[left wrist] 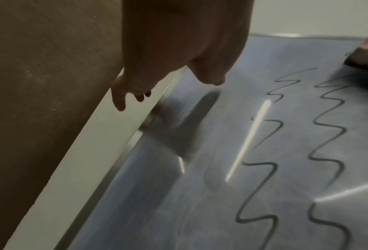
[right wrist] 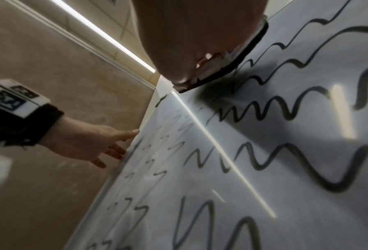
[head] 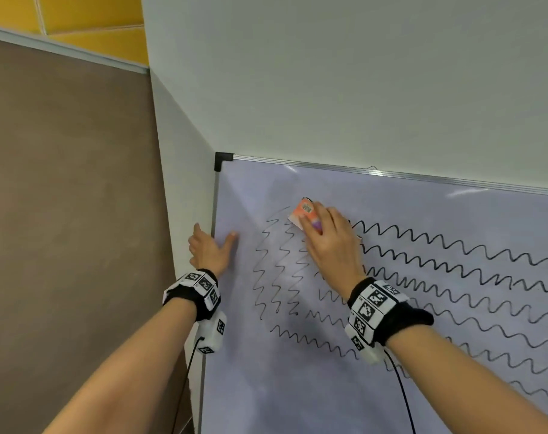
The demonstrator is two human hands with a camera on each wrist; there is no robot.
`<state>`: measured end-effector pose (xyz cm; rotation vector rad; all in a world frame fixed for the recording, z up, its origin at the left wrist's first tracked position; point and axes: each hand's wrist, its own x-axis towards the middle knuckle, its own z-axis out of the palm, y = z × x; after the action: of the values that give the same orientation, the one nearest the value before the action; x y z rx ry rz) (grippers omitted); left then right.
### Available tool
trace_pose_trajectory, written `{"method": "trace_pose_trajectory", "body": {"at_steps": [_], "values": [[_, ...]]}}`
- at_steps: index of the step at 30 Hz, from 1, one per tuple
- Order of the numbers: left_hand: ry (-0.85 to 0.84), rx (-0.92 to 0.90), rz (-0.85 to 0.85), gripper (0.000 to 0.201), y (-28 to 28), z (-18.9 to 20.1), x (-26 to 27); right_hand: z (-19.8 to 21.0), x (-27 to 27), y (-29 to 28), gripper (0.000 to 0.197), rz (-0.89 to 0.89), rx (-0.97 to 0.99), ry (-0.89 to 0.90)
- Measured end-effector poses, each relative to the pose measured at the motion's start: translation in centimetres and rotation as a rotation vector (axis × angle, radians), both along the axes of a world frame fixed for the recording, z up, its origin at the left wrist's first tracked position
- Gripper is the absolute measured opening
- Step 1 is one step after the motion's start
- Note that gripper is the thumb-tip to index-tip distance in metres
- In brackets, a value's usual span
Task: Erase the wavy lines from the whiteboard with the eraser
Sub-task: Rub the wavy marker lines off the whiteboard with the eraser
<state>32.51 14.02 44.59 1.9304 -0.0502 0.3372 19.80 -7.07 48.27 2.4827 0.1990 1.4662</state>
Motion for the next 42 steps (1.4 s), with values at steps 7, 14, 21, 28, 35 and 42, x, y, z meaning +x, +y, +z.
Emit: {"method": "trace_pose_trajectory", "body": {"at_steps": [7,14,21,28,35,42], "values": [[0.026,0.024,-0.109,0.103,-0.8,-0.3,1.6,-1.3,1.6,-0.6,0.065,-0.089,-0.014,0.001],[-0.088,0.071,-0.123,0.1,-0.9,-0.6,2.1,-4.7,0.4,0.1,0.073,-0.04,-0.135,0.12],[-0.082,0.154,-0.119,0.098,-1.1,-0.6,2.3,-0.2,1.8,-0.6,0.067,-0.059,-0.007,0.01],[-0.07,0.184,-0.113,0.1,-0.9,-0.8,2.6,-4.3,1.5,0.3,0.073,-0.028,-0.164,0.137],[-0.059,0.212,-0.088,0.099,-0.9,-0.8,2.6,-1.4,2.5,0.7,0.061,-0.065,-0.019,0.031],[-0.052,0.261,-0.089,0.098,-0.8,-0.8,2.6,-5.4,1.4,1.9,0.074,-0.045,-0.113,0.149]]}}
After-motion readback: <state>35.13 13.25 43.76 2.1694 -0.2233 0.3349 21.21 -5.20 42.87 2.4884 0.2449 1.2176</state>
